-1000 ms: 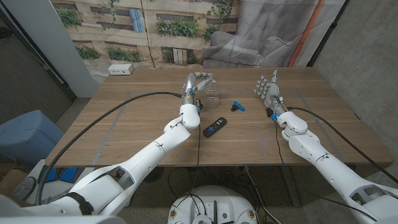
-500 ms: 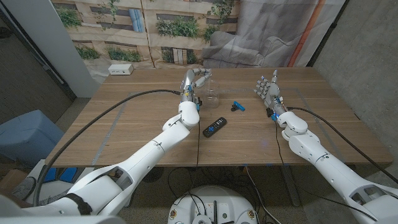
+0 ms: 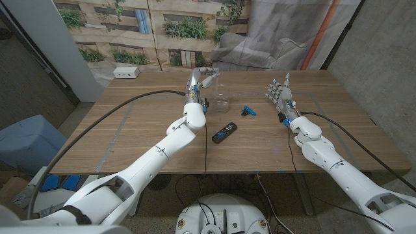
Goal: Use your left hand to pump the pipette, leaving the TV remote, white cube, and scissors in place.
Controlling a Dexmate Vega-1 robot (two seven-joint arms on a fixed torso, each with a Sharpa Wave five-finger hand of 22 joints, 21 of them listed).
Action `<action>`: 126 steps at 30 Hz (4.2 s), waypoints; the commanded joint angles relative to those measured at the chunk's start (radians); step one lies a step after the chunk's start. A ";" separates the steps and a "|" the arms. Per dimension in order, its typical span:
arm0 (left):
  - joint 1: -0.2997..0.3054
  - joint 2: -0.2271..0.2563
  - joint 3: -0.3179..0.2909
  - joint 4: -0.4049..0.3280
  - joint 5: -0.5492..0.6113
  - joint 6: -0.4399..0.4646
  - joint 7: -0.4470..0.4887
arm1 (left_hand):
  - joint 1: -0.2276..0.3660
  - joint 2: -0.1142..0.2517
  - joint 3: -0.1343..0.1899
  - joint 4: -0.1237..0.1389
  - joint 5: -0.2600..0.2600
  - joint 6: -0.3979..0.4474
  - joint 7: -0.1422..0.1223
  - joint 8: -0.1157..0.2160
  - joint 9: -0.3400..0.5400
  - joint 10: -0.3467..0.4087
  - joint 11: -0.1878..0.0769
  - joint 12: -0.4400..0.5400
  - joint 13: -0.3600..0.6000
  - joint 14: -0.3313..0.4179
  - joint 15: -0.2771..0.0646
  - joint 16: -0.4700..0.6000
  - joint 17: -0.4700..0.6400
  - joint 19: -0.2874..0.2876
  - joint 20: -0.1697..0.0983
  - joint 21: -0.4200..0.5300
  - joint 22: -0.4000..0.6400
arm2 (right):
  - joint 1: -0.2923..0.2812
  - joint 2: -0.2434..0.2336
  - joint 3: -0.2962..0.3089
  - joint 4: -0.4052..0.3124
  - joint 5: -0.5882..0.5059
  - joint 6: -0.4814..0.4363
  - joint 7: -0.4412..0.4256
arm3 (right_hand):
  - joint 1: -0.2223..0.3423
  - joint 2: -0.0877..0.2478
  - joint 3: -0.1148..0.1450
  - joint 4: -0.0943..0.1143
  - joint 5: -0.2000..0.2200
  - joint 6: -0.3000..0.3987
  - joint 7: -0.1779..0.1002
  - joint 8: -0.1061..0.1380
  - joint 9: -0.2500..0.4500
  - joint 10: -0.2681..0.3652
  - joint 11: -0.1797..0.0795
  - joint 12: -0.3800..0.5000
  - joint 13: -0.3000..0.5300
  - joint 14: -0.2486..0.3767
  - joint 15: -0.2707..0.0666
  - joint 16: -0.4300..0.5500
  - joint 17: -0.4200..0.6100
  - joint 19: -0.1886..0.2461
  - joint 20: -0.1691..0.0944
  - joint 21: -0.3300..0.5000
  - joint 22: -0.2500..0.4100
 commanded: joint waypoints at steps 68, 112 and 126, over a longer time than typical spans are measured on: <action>0.308 0.247 -0.220 -0.509 -0.033 0.155 -0.094 | -0.010 0.018 0.006 -0.002 0.009 -0.007 0.005 0.003 0.000 -0.016 -0.003 0.003 0.002 0.000 -0.121 -0.002 0.001 -0.003 -0.069 0.003 0.001 | 0.000 0.000 0.000 -0.001 0.000 -0.001 -0.001 | 0.000 0.058 -0.007 0.000 0.006 0.004 -0.008 0.007 0.003 0.003 -0.003 0.003 0.003 -0.010 -0.079 0.006 0.004 0.005 0.002 0.004 0.005; 0.385 0.263 -0.201 -0.390 0.023 0.018 -0.046 | -0.006 0.020 0.010 -0.007 0.009 -0.021 -0.009 0.001 0.000 -0.033 -0.005 0.001 0.002 -0.008 -0.121 -0.001 0.002 -0.003 -0.073 0.003 0.001 | 0.000 0.000 0.000 0.000 0.000 0.000 0.000 | 0.000 0.058 -0.007 0.001 0.006 0.003 -0.009 0.007 0.003 0.004 -0.002 0.004 0.003 -0.011 -0.079 0.006 0.004 0.005 0.002 0.004 0.005; 0.394 0.245 -0.193 -0.344 0.031 -0.011 -0.028 | -0.007 0.021 0.010 -0.006 0.009 -0.028 -0.010 0.000 0.001 -0.041 -0.004 0.000 0.002 -0.007 -0.122 -0.001 0.002 -0.003 -0.073 0.003 0.001 | 0.000 0.000 0.000 0.001 0.000 0.001 0.000 | 0.000 0.058 -0.006 0.001 0.006 0.003 -0.010 0.007 0.003 0.002 -0.001 0.003 0.003 -0.010 -0.079 0.007 0.004 0.005 0.002 0.004 0.005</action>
